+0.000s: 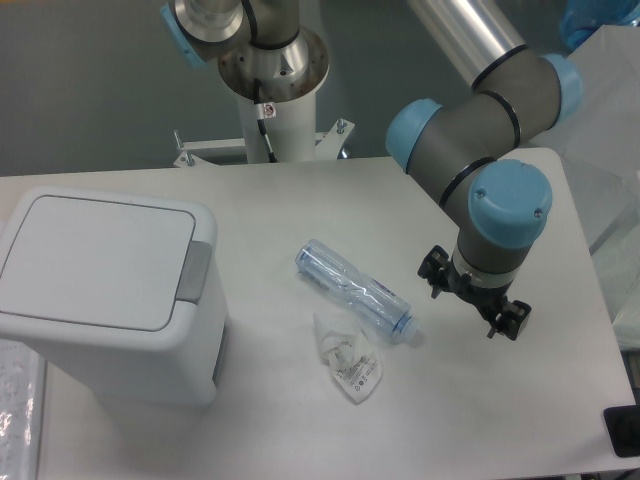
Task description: Open the trash can
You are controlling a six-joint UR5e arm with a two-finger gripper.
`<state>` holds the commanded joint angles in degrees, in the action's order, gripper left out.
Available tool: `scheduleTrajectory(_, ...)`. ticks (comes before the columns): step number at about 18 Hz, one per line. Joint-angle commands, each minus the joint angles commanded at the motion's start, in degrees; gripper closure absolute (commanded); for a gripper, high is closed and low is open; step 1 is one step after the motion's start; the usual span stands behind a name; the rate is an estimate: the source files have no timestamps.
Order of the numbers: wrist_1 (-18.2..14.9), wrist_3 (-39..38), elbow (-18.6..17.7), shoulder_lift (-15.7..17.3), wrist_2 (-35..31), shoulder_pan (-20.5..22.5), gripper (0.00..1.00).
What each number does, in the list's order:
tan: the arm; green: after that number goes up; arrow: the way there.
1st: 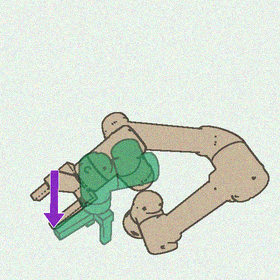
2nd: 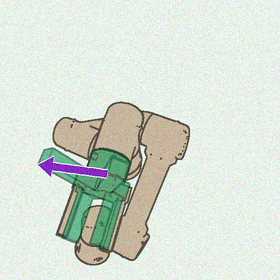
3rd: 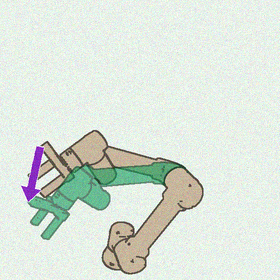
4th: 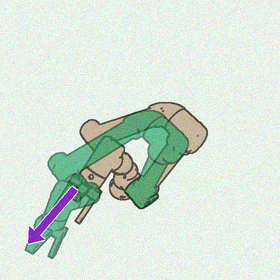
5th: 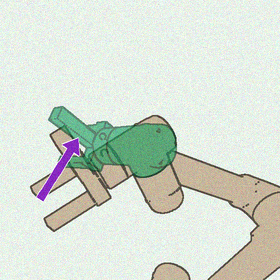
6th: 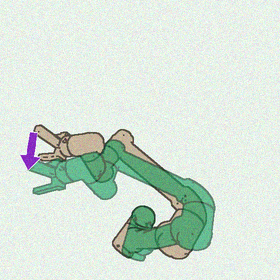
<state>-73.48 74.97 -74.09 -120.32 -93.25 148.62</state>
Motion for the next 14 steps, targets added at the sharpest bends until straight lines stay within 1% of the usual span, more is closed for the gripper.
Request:
scheduleTrajectory(4, 0.1, -0.1, 0.0, 0.1, 0.5, 0.0, 0.00)
scheduleTrajectory(7, 0.1, -0.1, -0.3, 0.0, 2.7, 0.0, 0.00)
scheduleTrajectory(10, 0.1, -0.3, -1.8, 0.5, 3.2, 0.4, 0.00)
scheduleTrajectory(11, 0.2, -1.7, -2.7, 1.1, 4.2, 0.3, 0.00)
scheduleTrajectory(14, 1.6, -11.0, -4.2, 3.6, 13.2, 0.5, 0.00)
